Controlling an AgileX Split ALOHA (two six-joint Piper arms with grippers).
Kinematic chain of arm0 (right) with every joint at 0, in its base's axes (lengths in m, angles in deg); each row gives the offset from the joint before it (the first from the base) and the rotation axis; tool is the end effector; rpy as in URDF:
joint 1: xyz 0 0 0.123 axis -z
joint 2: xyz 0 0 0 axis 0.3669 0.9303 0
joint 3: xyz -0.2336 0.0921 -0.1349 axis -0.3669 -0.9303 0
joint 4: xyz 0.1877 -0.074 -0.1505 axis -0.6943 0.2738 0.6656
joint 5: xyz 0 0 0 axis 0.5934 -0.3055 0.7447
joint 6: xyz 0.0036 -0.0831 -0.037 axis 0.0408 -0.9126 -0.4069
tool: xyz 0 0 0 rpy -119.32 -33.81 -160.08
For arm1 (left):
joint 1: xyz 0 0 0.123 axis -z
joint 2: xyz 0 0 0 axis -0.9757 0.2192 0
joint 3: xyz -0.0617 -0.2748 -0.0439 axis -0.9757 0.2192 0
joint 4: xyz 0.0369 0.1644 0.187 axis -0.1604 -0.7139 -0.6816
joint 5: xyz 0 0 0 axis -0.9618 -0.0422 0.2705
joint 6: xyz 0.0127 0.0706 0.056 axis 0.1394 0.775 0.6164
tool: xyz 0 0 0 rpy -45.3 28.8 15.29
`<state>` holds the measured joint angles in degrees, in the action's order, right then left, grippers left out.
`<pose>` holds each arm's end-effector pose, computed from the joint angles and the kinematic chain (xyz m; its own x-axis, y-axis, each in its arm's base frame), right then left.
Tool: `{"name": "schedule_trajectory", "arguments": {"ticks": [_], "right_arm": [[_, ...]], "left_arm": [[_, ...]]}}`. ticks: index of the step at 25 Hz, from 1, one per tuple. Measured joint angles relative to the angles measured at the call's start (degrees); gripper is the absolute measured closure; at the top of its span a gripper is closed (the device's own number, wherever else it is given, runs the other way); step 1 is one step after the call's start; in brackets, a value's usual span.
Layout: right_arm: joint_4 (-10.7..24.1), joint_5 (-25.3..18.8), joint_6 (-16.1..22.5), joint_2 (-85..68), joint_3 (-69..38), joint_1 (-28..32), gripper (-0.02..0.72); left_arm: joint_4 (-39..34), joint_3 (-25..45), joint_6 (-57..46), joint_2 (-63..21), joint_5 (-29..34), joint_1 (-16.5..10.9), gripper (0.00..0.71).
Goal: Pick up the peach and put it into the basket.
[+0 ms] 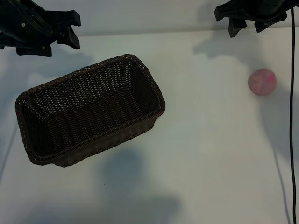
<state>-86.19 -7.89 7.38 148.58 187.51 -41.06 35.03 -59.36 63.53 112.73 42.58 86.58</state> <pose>0.4056 0.1439 0.2946 -0.8969 -0.2213 -0.3829 -0.2535 0.9667 0.0351 0.3598 -0.0744 0.3005 -0.8684 -0.1653 -0.4676 -0.0185 0.9530 -0.3024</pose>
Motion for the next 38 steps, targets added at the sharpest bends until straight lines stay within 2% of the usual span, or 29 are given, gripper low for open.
{"name": "schedule_trajectory", "arguments": {"ticks": [25, 32, 38], "right_arm": [[0.0, -0.24, 0.0, 0.0, 0.0, 0.0, 0.146], [0.0, -0.24, 0.0, 0.0, 0.0, 0.0, 0.145], [0.0, -0.04, 0.0, 0.0, 0.0, 0.0, 0.145]], "left_arm": [[0.0, 0.0, -0.06, 0.0, 0.0, 0.0, 0.129], [0.0, 0.0, -0.06, 0.0, -3.2, 0.0, 0.129], [-5.06, 0.0, -3.31, 0.0, -2.0, 0.0, 0.129]]}}
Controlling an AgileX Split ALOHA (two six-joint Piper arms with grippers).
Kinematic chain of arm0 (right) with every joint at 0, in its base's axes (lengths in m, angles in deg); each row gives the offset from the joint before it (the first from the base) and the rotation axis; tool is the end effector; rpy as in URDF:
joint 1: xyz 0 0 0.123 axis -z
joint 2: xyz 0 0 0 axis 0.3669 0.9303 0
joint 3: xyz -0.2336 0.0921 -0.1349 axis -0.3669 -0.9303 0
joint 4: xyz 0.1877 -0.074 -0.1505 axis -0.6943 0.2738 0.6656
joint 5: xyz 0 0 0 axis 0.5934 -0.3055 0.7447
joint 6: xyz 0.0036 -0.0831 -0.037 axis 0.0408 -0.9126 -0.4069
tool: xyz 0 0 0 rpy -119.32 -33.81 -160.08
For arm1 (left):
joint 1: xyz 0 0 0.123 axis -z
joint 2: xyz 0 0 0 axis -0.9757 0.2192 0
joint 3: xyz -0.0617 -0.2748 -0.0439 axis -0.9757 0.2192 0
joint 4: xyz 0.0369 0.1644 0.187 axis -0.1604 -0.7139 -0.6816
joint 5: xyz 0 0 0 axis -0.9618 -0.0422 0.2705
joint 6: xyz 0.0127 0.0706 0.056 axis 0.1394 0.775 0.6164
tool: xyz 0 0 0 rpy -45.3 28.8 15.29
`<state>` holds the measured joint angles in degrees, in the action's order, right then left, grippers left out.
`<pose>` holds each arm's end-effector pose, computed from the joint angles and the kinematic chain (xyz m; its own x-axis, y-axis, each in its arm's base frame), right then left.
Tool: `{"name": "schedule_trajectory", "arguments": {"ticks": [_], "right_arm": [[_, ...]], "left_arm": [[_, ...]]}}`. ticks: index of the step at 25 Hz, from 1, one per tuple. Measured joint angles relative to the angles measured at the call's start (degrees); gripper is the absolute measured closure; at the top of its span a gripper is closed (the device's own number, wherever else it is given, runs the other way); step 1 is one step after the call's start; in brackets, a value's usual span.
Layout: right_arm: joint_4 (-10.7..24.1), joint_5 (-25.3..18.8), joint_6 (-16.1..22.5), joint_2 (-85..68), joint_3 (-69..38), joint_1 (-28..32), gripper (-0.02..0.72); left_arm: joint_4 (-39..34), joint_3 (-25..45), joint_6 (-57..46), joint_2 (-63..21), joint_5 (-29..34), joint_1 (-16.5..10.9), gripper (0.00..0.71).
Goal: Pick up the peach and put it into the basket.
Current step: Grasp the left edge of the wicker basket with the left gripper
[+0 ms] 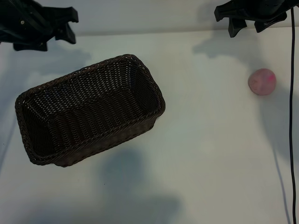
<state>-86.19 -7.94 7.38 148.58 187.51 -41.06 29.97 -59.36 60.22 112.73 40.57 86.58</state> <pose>0.4055 0.1439 0.2946 -0.8972 -0.2214 -0.3821 -0.2535 0.9667 0.0350 0.3632 -0.0687 0.3011 -0.8447 -0.1730 -0.5066 -0.0456 0.9661 -0.2539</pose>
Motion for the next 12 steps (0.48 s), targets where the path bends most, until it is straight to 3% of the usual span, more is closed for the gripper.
{"name": "schedule_trajectory", "arguments": {"ticks": [4, 12], "right_arm": [[0.0, 0.0, 0.0, 0.0, 0.0, 0.0, 0.145], [0.0, 0.0, -0.71, 0.0, 0.0, 0.0, 0.145]], "left_arm": [[-5.7, 3.19, -3.95, -3.2, 1.12, 0.0, 0.129], [-9.55, 23.06, -14.26, -18.94, -3.13, 0.0, 0.129]]}}
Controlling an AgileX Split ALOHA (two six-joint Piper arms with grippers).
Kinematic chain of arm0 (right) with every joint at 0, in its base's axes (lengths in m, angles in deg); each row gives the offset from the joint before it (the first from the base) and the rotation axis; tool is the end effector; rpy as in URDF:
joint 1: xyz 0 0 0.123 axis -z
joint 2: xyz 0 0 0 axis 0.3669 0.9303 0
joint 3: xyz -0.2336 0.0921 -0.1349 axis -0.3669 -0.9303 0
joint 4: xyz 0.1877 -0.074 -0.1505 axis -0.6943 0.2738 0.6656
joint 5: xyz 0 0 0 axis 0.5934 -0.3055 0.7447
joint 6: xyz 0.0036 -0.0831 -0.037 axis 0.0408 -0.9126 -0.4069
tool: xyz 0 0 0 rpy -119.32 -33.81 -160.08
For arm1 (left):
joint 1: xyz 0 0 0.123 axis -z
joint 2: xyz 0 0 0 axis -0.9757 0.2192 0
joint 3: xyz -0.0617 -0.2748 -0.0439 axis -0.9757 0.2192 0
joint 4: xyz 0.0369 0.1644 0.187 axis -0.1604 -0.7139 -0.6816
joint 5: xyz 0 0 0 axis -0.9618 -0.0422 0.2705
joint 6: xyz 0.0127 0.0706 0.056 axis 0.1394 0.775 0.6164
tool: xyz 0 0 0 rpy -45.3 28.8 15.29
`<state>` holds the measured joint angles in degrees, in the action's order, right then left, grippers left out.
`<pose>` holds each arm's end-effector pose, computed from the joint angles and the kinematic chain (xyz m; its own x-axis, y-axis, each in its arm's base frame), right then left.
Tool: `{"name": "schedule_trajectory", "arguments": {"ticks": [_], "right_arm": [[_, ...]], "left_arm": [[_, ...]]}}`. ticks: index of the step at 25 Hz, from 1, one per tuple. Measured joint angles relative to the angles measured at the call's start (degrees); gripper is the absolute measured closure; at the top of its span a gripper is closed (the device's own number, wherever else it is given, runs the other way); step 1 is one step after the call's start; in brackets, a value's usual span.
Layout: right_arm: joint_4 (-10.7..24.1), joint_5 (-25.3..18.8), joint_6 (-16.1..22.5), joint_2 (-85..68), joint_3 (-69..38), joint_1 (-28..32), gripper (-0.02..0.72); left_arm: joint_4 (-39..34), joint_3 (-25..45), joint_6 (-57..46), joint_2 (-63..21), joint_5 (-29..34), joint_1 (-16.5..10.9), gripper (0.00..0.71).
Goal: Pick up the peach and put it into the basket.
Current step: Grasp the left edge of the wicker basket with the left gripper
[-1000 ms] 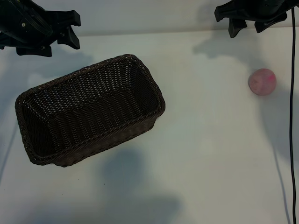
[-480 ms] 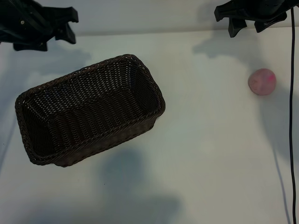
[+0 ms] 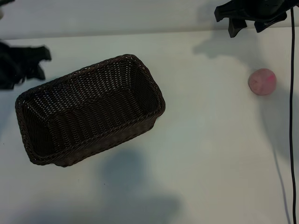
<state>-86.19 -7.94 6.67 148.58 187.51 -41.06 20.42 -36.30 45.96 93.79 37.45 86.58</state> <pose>0.4055 0.1439 0.2946 -0.8940 -0.2334 -0.3825 -0.2646 0.9639 0.0303 0.2689 -0.0424 0.2888 -0.8148 -0.3032 -0.4941 -0.2193 0.9502 -0.2214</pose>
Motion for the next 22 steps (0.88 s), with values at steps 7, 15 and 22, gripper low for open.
{"name": "schedule_trajectory", "arguments": {"ticks": [7, 15, 22], "right_arm": [[0.0, -0.17, -0.79, 0.0, 0.0, 0.0, 0.145], [0.0, -0.27, -1.01, 0.0, 0.0, 0.0, 0.145], [0.0, -0.31, -1.2, 0.0, 0.0, 0.0, 0.145]], "left_arm": [[-6.72, 12.4, -11.34, -3.28, -2.55, 0.0, 0.129], [-9.96, 15.66, -16.88, -0.57, -6.67, 0.0, 0.129], [-8.6, 15.66, -17.0, 7.99, -12.55, 0.0, 0.129]]}}
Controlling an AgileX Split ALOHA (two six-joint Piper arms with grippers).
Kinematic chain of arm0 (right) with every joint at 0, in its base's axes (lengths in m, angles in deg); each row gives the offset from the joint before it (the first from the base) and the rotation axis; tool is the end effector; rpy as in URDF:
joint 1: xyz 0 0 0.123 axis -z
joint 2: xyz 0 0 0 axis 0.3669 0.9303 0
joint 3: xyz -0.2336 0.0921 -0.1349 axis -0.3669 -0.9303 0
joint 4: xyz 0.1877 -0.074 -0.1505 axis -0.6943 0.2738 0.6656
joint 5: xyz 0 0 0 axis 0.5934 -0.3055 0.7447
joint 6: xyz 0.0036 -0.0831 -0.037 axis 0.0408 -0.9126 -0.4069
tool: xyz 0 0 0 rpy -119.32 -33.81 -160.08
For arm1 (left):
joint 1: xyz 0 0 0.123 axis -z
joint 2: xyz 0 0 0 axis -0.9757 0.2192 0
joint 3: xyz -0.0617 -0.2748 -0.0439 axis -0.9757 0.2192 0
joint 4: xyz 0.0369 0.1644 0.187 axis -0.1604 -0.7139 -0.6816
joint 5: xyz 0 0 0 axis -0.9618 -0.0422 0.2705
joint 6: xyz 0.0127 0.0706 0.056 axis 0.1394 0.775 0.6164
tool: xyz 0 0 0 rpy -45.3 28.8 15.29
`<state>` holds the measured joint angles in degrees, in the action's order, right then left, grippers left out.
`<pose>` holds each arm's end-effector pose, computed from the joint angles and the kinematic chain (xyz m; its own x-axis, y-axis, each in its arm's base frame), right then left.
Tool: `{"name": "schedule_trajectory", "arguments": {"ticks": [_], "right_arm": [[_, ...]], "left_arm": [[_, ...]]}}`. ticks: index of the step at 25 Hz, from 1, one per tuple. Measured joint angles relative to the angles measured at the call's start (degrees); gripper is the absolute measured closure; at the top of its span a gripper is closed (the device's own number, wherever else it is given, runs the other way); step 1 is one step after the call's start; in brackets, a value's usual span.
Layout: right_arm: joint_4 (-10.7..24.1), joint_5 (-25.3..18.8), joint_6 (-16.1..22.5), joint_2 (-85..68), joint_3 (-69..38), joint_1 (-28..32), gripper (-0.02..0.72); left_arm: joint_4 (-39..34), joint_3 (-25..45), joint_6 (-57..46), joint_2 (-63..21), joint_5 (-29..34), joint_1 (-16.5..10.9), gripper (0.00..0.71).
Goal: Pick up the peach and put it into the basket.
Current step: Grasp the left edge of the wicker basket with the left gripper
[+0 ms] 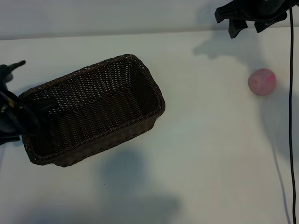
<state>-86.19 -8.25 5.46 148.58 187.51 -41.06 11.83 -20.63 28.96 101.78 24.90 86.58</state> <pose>0.4051 0.1438 0.2944 -0.8901 -0.2544 -0.3781 -0.2833 0.9588 0.0219 0.2570 -0.0339 0.1859 -0.8240 -0.4429 -0.3533 -0.4179 0.8962 -0.1489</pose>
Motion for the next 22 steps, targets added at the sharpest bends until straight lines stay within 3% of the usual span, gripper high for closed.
{"name": "schedule_trajectory", "arguments": {"ticks": [13, 22], "right_arm": [[0.0, -0.07, -0.22, 0.0, 0.0, 0.0, 0.145], [0.0, -0.07, -0.22, 0.0, 0.0, 0.0, 0.145]], "left_arm": [[2.58, 0.0, 1.06, 7.56, -5.14, 0.0, 0.131], [3.17, 0.02, 1.24, 9.82, -5.53, 0.0, 0.2]]}}
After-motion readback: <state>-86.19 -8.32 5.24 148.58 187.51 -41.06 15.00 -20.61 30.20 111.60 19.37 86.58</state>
